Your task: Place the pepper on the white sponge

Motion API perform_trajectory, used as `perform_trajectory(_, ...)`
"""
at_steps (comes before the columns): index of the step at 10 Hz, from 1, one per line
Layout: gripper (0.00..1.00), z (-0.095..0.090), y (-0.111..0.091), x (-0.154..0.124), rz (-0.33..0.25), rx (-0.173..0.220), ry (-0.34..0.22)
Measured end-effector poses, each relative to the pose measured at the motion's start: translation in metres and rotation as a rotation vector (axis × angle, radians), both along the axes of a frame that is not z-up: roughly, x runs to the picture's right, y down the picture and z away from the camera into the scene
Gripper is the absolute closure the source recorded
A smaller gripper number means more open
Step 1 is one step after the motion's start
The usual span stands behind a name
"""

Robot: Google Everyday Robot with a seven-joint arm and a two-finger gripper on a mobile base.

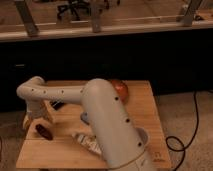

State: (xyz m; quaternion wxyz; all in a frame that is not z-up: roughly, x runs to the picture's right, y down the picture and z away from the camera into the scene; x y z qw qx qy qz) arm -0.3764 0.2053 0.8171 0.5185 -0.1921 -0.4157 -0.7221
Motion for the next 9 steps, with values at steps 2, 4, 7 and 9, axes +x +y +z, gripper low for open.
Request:
perform_trajectory(2, 0.20, 0.000, 0.005, -0.001, -0.025, -0.006, 0.001)
perform_trajectory(4, 0.20, 0.001, 0.009, -0.001, -0.051, -0.007, 0.010)
perform_trajectory(7, 0.20, 0.005, 0.016, -0.003, -0.116, 0.020, 0.054)
perform_trajectory(9, 0.20, 0.007, 0.016, -0.001, -0.120, 0.020, 0.063)
